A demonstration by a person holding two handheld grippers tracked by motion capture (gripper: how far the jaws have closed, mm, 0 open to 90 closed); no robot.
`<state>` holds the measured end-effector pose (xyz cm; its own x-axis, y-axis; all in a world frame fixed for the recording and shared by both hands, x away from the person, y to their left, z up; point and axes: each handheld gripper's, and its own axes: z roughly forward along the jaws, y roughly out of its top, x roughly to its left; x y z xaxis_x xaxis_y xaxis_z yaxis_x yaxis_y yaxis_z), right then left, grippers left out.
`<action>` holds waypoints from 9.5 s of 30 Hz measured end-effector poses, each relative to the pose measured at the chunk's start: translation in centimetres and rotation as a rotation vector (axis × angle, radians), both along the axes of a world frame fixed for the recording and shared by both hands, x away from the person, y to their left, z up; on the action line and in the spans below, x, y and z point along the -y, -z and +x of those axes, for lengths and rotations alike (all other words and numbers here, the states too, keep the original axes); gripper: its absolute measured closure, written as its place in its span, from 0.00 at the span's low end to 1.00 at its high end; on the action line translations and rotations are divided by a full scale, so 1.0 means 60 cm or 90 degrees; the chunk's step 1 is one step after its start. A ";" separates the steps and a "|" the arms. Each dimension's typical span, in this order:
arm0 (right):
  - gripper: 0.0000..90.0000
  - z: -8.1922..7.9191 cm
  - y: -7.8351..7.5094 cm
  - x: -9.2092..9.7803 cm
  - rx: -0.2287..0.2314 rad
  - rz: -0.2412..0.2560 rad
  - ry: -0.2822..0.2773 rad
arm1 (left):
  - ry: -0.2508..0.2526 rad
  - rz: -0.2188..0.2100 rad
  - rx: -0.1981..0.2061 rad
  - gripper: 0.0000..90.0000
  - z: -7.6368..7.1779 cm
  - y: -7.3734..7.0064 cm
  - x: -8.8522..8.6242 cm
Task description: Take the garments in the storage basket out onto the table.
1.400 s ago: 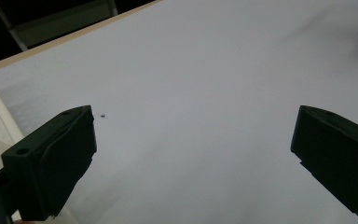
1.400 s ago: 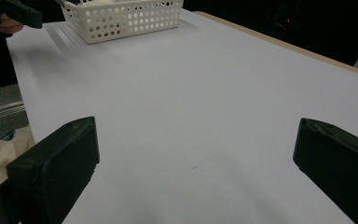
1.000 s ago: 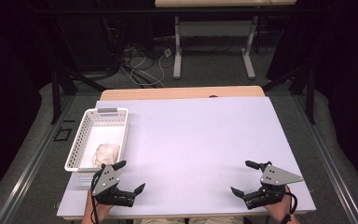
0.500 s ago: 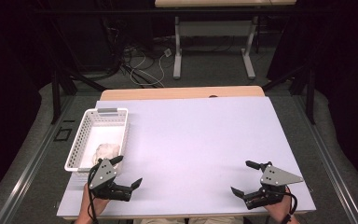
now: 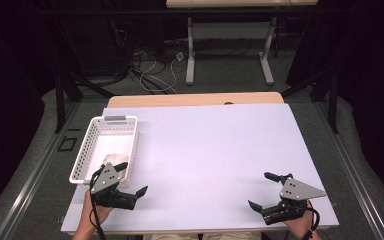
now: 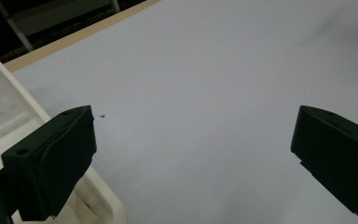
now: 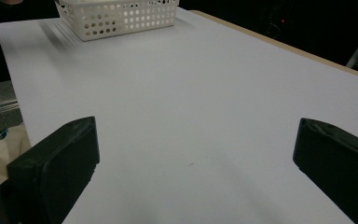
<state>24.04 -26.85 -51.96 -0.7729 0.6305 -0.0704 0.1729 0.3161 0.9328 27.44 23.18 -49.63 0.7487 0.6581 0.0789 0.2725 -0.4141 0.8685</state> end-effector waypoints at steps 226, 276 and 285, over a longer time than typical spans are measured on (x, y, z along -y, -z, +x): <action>0.00 0.004 0.006 -0.003 -0.029 -0.004 -0.013 | 0.040 0.518 -0.303 0.46 0.222 -0.057 -0.088; 0.00 0.005 0.007 -0.003 -0.027 -0.005 -0.015 | 0.054 0.545 -0.251 0.46 0.247 -0.138 -0.082; 0.00 0.005 0.007 -0.002 -0.029 -0.005 -0.016 | 0.064 0.550 -0.238 0.46 0.251 -0.153 -0.083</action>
